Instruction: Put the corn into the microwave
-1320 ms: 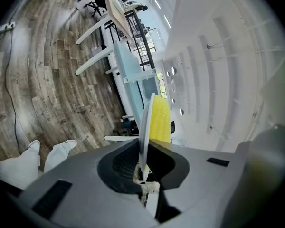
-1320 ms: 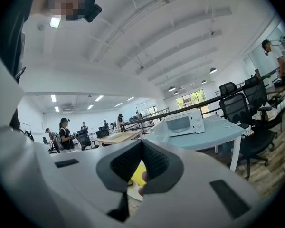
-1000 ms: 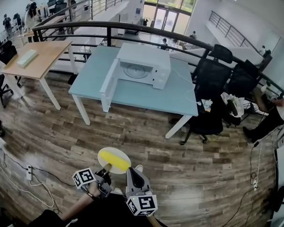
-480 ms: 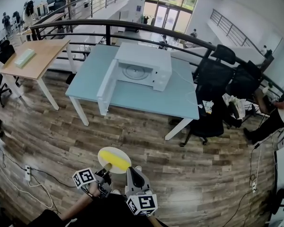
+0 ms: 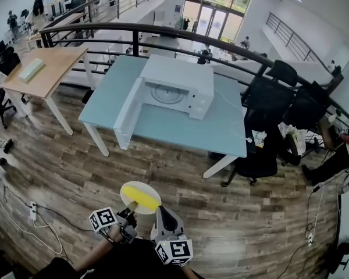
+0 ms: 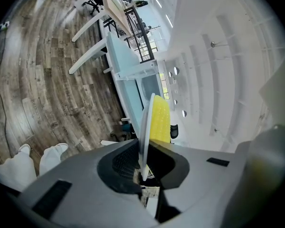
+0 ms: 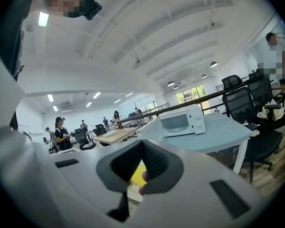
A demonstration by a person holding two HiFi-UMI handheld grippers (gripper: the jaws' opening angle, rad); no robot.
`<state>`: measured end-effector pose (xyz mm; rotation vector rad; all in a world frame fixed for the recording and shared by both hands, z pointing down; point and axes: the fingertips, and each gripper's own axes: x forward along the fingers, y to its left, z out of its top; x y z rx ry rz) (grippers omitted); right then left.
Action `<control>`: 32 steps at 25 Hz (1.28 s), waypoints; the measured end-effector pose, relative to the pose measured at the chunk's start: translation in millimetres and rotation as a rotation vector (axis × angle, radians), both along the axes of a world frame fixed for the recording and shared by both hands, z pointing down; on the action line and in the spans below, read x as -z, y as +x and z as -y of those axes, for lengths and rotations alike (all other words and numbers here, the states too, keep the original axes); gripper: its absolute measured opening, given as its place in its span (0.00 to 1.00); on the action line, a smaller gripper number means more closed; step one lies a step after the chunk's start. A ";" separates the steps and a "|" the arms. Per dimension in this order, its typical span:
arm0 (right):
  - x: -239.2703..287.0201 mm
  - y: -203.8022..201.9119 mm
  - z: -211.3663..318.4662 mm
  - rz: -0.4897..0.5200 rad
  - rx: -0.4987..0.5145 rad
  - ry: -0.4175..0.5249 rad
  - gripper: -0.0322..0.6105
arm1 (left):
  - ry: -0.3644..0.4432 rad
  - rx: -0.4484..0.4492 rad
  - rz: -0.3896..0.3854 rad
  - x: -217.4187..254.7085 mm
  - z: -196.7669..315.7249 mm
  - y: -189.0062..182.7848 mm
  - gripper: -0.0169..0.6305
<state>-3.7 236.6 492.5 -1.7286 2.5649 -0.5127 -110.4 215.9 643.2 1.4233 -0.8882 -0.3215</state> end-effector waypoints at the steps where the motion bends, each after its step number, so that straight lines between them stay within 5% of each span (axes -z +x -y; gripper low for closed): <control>1: 1.3 4.3 6.3 0.001 0.004 0.001 0.06 | -0.002 0.003 0.002 1.4 5.8 3.9 0.07; 24: 4.8 144.9 134.3 0.033 -0.028 0.010 0.06 | 0.020 0.138 -0.001 11.1 141.0 95.4 0.07; 32: 1.8 154.7 162.8 0.024 0.013 0.011 0.06 | 0.011 0.170 0.013 14.2 165.1 109.5 0.07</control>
